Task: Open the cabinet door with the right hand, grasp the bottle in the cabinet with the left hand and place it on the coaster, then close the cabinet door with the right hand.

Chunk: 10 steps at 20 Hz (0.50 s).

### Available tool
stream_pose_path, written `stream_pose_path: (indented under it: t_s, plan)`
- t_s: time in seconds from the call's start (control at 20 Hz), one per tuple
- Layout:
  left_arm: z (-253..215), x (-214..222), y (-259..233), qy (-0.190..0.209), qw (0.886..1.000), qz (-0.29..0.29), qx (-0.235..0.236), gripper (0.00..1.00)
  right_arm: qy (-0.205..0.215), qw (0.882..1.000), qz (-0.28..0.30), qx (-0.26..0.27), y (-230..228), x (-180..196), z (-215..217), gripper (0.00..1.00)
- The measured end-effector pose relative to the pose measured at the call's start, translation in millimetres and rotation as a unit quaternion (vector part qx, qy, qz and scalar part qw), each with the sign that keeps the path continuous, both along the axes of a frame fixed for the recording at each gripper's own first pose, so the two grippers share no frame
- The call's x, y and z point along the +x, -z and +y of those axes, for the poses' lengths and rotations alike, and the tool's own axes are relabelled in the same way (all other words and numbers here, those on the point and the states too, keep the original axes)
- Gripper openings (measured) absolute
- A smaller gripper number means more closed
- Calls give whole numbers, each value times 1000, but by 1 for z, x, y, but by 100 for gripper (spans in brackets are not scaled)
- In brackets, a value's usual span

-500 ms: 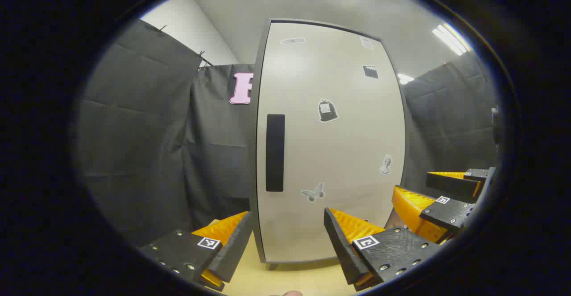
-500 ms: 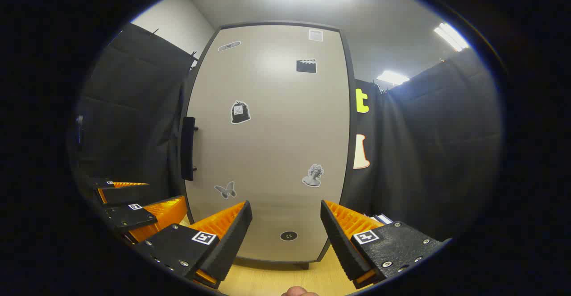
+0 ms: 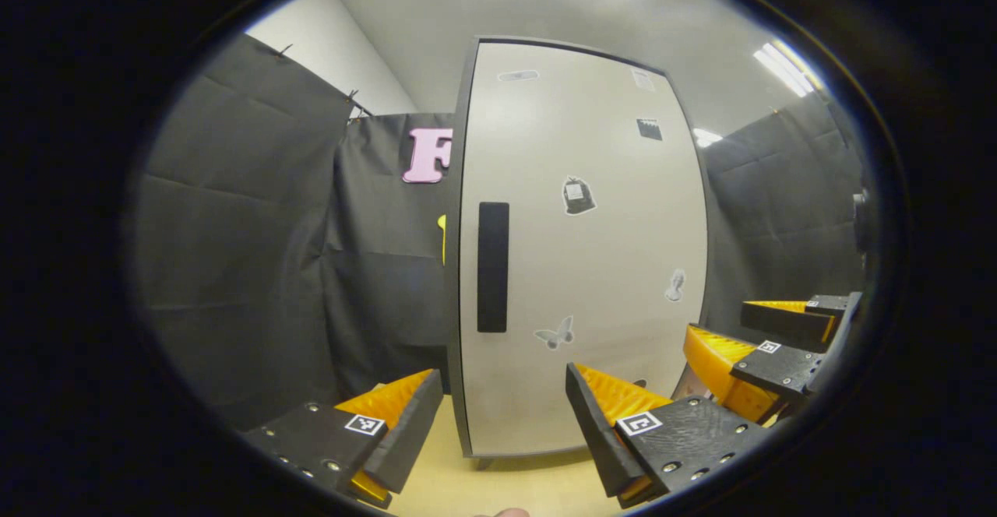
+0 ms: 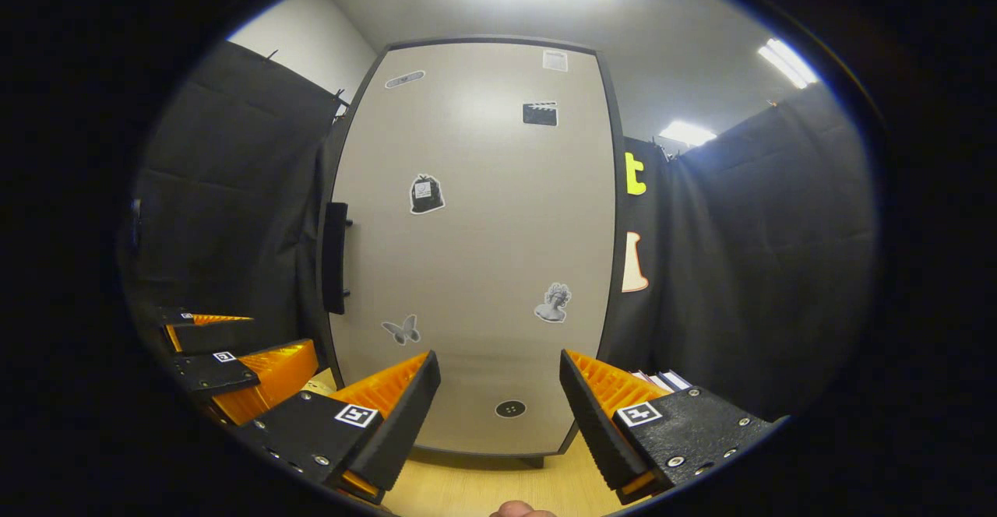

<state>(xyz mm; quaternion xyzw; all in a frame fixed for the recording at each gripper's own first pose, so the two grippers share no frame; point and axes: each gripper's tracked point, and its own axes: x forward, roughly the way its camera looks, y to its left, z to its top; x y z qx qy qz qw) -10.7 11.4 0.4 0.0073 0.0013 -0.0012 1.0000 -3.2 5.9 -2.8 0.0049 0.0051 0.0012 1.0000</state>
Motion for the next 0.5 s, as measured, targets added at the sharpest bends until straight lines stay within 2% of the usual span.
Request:
stream_pose_path:
  t_s: [0.1, 0.2, 0.45, 0.5]
  plan:
    - [-1, -4, 1, 3, 1000, 2, 2, 94, 1, 1000, 4, 1, 3, 0, 0, 95]
    - [1, -6, 2, 2, 1000, 2, 6, 92, -2, 1000, 4, 3, 4, -2, 3, 95]
    - [1, -14, -2, 4, 1000, -1, 5, 94, -8, 1000, 0, -1, 0, -5, 9, 95]
    - [0, -15, -3, 5, 1000, -4, 5, 92, -8, 1000, 1, 0, -1, -5, 9, 95]
